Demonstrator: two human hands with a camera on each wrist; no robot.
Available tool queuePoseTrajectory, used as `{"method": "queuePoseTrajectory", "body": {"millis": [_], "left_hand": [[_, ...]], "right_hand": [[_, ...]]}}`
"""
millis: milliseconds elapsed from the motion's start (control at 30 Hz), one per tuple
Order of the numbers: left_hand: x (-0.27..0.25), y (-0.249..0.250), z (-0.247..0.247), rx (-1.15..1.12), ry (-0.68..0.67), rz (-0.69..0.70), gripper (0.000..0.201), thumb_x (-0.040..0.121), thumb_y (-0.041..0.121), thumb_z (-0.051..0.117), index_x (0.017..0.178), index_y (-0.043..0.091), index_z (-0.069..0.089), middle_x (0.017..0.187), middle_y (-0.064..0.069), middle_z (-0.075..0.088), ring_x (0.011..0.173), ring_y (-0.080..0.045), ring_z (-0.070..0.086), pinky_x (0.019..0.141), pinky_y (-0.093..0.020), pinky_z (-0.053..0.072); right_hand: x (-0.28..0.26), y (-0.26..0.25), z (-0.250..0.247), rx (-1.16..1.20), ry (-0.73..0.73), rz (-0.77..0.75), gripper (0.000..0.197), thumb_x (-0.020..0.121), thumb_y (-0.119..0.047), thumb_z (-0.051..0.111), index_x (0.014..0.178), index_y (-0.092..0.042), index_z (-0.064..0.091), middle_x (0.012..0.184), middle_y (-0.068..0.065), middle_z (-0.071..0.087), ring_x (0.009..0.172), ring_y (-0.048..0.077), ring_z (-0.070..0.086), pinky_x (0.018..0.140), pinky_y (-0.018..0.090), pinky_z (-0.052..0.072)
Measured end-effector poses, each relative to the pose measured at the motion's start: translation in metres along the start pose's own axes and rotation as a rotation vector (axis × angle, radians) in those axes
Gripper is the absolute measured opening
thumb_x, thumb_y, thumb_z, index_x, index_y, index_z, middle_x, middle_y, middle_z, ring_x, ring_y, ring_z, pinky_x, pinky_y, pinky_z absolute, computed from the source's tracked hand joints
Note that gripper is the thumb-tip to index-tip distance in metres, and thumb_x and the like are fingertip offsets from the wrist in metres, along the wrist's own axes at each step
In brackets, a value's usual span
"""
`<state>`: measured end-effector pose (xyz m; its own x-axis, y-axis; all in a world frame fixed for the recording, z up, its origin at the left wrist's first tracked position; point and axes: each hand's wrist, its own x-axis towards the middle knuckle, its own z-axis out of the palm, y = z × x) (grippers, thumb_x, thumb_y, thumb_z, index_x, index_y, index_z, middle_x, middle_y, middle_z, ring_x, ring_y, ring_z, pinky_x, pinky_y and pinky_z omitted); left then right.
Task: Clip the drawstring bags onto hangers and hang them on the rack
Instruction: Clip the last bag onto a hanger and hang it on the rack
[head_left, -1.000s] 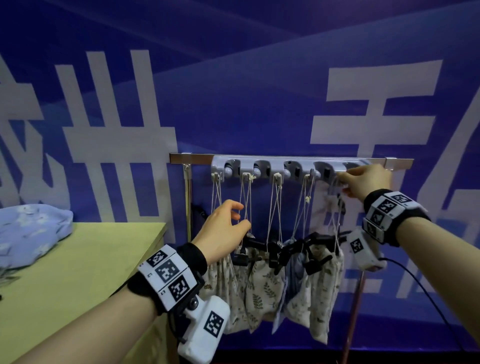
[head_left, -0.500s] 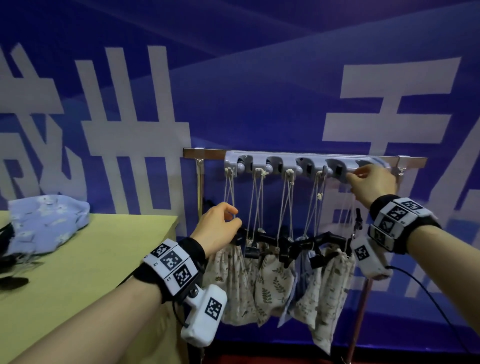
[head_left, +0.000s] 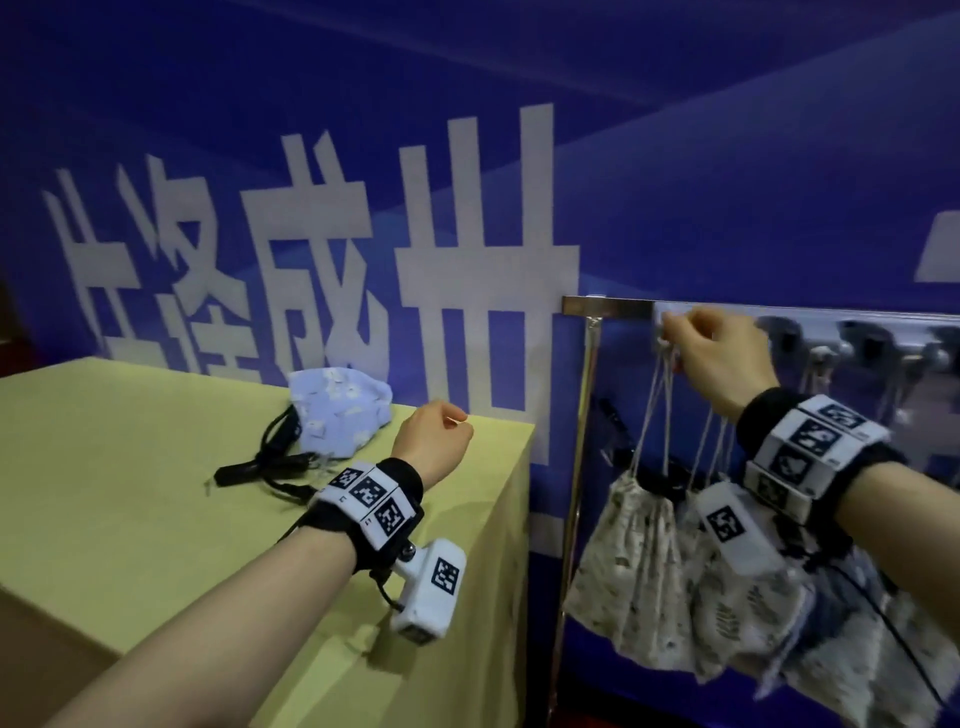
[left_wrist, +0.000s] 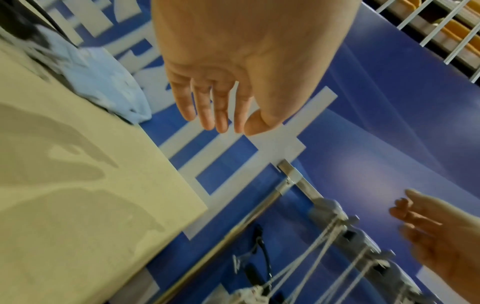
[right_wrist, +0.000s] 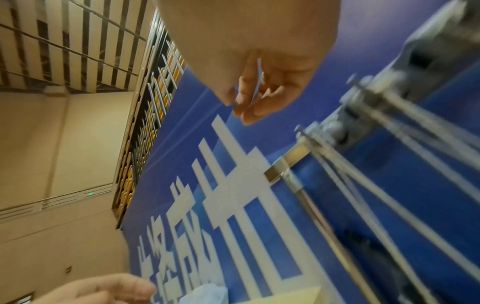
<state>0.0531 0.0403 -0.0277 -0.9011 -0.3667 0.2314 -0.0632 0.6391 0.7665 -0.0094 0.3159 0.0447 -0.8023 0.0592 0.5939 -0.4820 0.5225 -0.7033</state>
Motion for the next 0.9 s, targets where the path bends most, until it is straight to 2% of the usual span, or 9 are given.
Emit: {"method": "queuePoseTrajectory", "body": {"millis": [67,133,200,267,367,433,533,700,900], "left_hand": [[0.005,-0.018,-0.018,0.022,0.024,-0.031,0.023,0.089,0.020,0.052,0.109,0.014,0.062,0.099,0.000,0.060,0.098,-0.021,0.058,0.080,-0.025,0.043],[0.011,-0.040,-0.039,0.046,0.032,-0.068,0.010,0.089,0.019,0.052,0.086,0.015,0.061,0.080,0.002,0.055,0.080,-0.021,0.054,0.071,-0.025,0.040],[0.016,-0.063,-0.058,0.080,0.051,-0.109,0.030,0.089,0.015,0.049,0.060,0.018,0.041,0.058,0.001,0.038,0.058,-0.019,0.037,0.055,-0.026,0.028],[0.021,-0.088,-0.080,0.106,0.058,-0.171,0.034,0.089,0.014,0.047,0.056,0.019,0.035,0.054,-0.006,0.036,0.053,-0.023,0.035,0.053,-0.029,0.026],[0.030,-0.127,-0.110,0.197,0.055,-0.303,0.014,0.090,0.020,0.049,0.077,0.014,0.052,0.100,-0.031,0.061,0.083,-0.042,0.056,0.078,-0.039,0.047],[0.037,-0.153,-0.126,0.245,0.093,-0.388,0.020,0.090,0.023,0.053,0.105,0.012,0.060,0.120,-0.024,0.059,0.097,-0.038,0.057,0.086,-0.036,0.047],[0.046,-0.190,-0.146,0.245,0.182,-0.491,0.047,0.089,0.019,0.054,0.135,0.011,0.047,0.132,-0.019,0.052,0.111,-0.039,0.054,0.095,-0.041,0.047],[0.060,-0.228,-0.167,0.295,0.201,-0.595,0.053,0.091,0.012,0.050,0.142,0.005,0.037,0.136,-0.023,0.045,0.109,-0.041,0.056,0.092,-0.045,0.050],[0.078,-0.257,-0.172,0.396,0.148,-0.568,0.041,0.090,0.017,0.057,0.129,0.003,0.054,0.126,-0.019,0.059,0.108,-0.035,0.059,0.088,-0.035,0.048]], "right_hand": [[-0.006,-0.007,0.037,0.043,-0.066,0.014,0.041,0.096,-0.033,0.052,0.074,-0.001,0.063,0.073,0.013,0.065,0.056,0.016,0.064,0.049,0.019,0.046],[-0.013,-0.015,0.073,0.050,-0.141,0.033,0.038,0.095,-0.036,0.052,0.071,-0.008,0.064,0.073,0.009,0.068,0.061,0.019,0.067,0.060,0.029,0.052],[-0.021,-0.026,0.103,0.051,-0.238,0.039,0.034,0.095,-0.037,0.054,0.075,-0.012,0.066,0.075,0.007,0.070,0.062,0.016,0.069,0.059,0.027,0.051],[-0.030,-0.038,0.133,0.029,-0.358,0.003,0.033,0.094,-0.036,0.055,0.083,-0.008,0.067,0.079,0.007,0.070,0.064,0.015,0.069,0.058,0.027,0.050],[-0.038,-0.054,0.176,-0.060,-0.522,-0.094,0.024,0.091,-0.035,0.059,0.088,-0.013,0.067,0.085,0.002,0.070,0.067,0.015,0.069,0.066,0.036,0.058],[-0.039,-0.065,0.202,-0.172,-0.600,-0.158,0.018,0.087,-0.039,0.060,0.085,-0.022,0.067,0.085,-0.002,0.069,0.073,0.017,0.068,0.071,0.040,0.058],[-0.038,-0.092,0.240,-0.351,-0.667,-0.264,0.019,0.085,-0.037,0.061,0.086,-0.020,0.068,0.088,0.002,0.070,0.081,0.024,0.064,0.072,0.039,0.056],[-0.040,-0.129,0.301,-0.487,-0.863,-0.426,0.026,0.087,-0.033,0.061,0.097,-0.011,0.072,0.097,0.009,0.072,0.087,0.029,0.066,0.076,0.040,0.058],[-0.044,-0.126,0.359,-0.487,-1.014,-0.425,0.038,0.092,-0.030,0.059,0.128,-0.018,0.060,0.130,0.002,0.059,0.117,0.023,0.054,0.095,0.030,0.043]]}}
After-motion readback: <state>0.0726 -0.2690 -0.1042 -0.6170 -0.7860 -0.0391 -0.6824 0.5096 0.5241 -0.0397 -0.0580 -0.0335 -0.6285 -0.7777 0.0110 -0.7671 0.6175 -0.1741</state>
